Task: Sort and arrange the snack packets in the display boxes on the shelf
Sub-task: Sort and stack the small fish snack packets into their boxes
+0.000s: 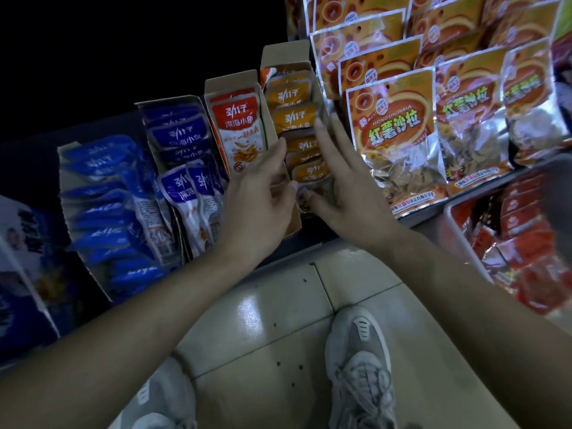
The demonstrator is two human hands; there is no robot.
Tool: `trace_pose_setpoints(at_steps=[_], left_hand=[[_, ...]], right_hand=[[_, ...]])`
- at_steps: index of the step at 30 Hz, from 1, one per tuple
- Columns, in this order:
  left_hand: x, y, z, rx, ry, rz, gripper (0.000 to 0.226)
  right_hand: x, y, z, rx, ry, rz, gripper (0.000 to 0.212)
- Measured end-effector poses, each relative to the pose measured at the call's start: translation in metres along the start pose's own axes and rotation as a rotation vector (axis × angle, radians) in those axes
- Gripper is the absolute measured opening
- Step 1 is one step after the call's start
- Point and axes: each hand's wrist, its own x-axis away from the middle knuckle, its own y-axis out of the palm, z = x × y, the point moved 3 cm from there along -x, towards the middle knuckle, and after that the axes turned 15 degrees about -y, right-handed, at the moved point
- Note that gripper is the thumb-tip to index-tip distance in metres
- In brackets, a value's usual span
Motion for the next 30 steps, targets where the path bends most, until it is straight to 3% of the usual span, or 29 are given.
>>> trace_pose_setpoints(at_steps=[4,9,14,18,21,25,30], left_hand=[[0.002,-0.001,-0.001,0.02,-0.02,-0.007,0.059],[0.017,-0.012,0.0,-0.005,0.049,0.003,0.052],[0.039,-0.045,-0.004,-0.39,0.356,0.252,0.024],[0.061,-0.071,-0.017,-0.604,0.423,0.35,0.018],[0.066,-0.096,-0.03,-0.778,0.345,0.456,0.031],[0.052,-0.118,-0.046,-0.896,0.093,0.43,0.07],[0.033,-0.117,-0.044,-0.92,0.02,0.408,0.074]], right_hand=[[0.002,-0.002,-0.003,0.302,0.027,-0.091,0.085],[-0.013,-0.014,-0.016,0.25,-0.011,0.032,0.074],[-0.037,-0.017,-0.032,0.176,-0.142,0.193,0.034],[-0.055,-0.004,-0.052,0.133,-0.238,0.154,0.026],[-0.056,0.018,-0.068,0.012,-0.246,0.019,0.035],[-0.05,0.044,-0.078,-0.05,-0.241,-0.14,0.064],[-0.05,0.055,-0.08,-0.035,-0.162,-0.122,0.082]])
